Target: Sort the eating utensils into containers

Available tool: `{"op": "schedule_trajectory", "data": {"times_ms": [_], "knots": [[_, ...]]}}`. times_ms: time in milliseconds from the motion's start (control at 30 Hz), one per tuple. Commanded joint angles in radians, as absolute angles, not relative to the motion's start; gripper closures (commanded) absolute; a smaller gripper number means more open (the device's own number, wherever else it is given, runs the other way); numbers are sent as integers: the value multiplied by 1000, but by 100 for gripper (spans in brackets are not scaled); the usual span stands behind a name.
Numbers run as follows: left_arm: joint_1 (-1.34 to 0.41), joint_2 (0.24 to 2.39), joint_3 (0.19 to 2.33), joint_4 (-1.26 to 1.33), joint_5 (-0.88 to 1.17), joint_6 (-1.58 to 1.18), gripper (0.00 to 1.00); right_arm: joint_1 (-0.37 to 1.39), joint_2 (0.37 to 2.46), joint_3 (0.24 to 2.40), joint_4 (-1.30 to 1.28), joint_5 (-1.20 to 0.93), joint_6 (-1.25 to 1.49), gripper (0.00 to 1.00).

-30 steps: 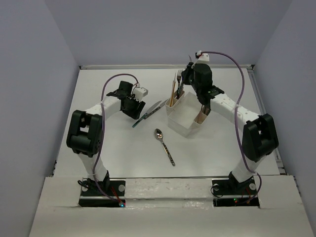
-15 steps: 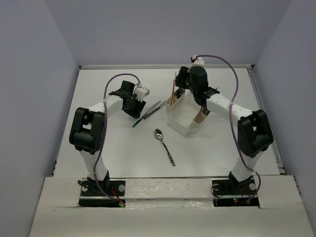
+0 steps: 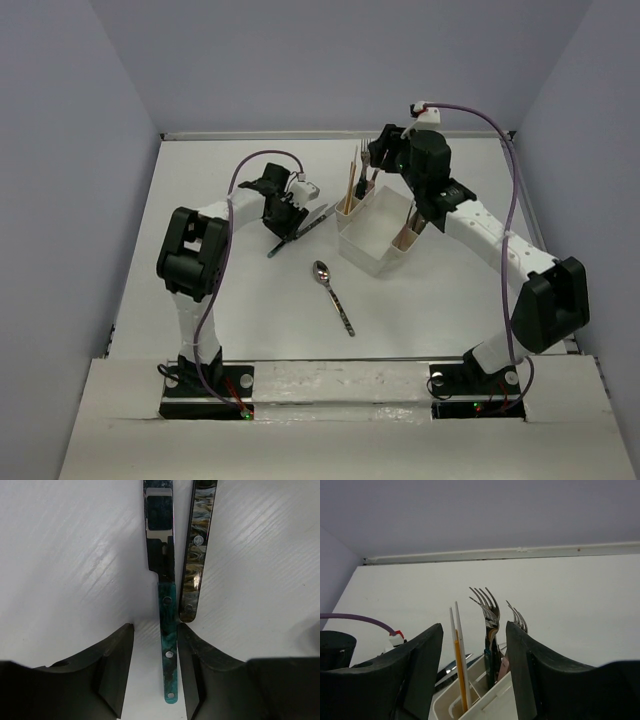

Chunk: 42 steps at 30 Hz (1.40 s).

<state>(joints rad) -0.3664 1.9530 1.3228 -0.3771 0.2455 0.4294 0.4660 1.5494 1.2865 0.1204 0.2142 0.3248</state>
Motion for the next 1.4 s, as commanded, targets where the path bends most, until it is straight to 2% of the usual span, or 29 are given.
{"op": "schedule_trajectory", "data": {"times_ms": [0,100,167,367,467,567,800,1067,1367], "knots": [[-364,2000,1322,-477,218,475,50,463,1464,1270,120,255,281,41],[-361,2005,1309,-500,201,486,59,463,1437,1266,115,267,262,40],[-354,1996,1281,-505,195,497,60,463,1411,1261,114,278,256,40],[-337,1983,1238,-494,147,518,73,463,1371,1235,112,322,245,39],[-331,1987,1226,-492,133,525,83,463,1359,1221,114,328,242,39],[-302,1996,1206,-483,118,534,100,463,1345,1204,114,340,242,39],[-235,1961,1195,-457,150,505,100,463,1315,1189,114,356,238,39],[-163,1749,1241,-336,371,416,100,463,1282,1195,114,319,252,40],[-161,1606,1439,-359,471,328,100,463,1290,1282,69,85,282,40]]}}
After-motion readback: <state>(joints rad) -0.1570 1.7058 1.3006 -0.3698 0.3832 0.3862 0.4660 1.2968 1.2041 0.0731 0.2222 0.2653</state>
